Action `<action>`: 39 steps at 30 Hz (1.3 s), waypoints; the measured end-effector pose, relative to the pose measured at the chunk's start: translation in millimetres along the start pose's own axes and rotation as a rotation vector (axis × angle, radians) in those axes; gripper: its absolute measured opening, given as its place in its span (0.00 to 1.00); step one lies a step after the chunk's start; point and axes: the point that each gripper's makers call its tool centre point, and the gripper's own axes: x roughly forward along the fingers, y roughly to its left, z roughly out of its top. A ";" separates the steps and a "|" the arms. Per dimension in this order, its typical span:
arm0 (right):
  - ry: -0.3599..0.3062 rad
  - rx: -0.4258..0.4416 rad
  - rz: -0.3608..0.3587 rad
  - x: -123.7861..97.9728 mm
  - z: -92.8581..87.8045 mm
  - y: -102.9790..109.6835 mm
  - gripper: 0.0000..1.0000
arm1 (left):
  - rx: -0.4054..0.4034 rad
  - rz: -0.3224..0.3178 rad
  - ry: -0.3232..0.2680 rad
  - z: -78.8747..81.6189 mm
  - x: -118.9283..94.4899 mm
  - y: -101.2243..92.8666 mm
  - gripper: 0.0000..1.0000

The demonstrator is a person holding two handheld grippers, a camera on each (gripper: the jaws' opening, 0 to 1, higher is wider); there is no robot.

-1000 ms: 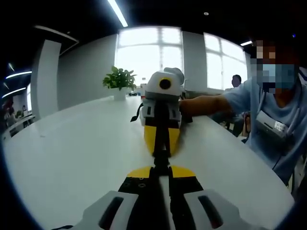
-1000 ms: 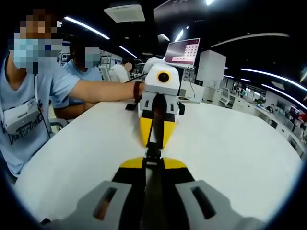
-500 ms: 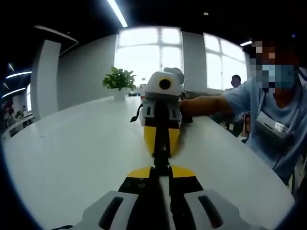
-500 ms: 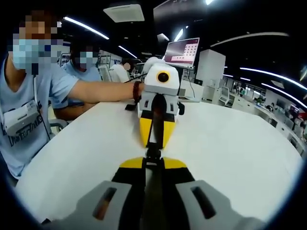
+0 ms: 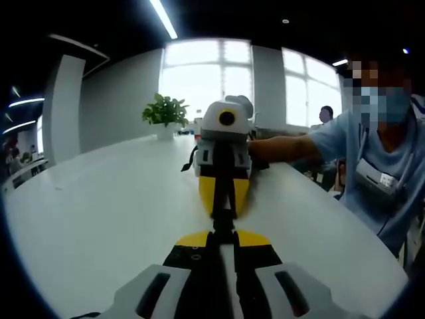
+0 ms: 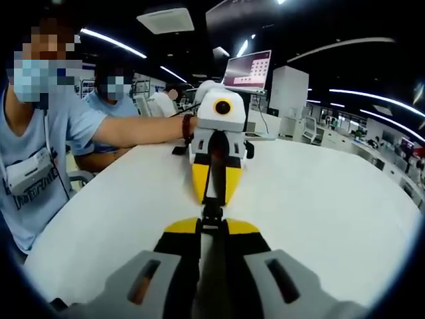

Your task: Snap the two parts of the plastic buckle together until the buckle closes and remains connected.

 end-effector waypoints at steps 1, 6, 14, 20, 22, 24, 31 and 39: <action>0.000 0.001 0.000 0.0 0.1 0.2 0.13 | 0.000 0.000 -0.001 0.0 0.0 -0.1 0.11; 0.001 0.010 0.005 -0.2 0.4 1.5 0.14 | 0.002 0.000 -0.001 0.2 -0.4 0.2 0.11; 0.005 0.026 -0.003 -2.6 0.9 0.6 0.18 | 0.004 -0.004 -0.002 0.9 -1.1 -1.3 0.11; 0.012 0.041 -0.002 -5.5 -0.1 0.5 0.15 | 0.003 -0.007 -0.002 0.7 -1.5 -3.5 0.11; 0.015 0.047 0.009 -6.7 -0.6 2.7 0.12 | 0.000 -0.004 -0.001 1.2 -1.5 -2.3 0.11; 0.016 0.038 0.003 -7.1 -0.5 3.3 0.12 | -0.003 -0.002 0.000 1.7 -1.2 -1.8 0.11; 0.013 0.027 0.013 -7.7 -0.2 1.0 0.12 | 0.001 0.002 0.002 3.3 0.7 0.4 0.10; 0.021 0.014 0.006 -8.0 -0.9 0.6 0.10 | 0.007 0.006 0.012 3.4 1.1 2.0 0.10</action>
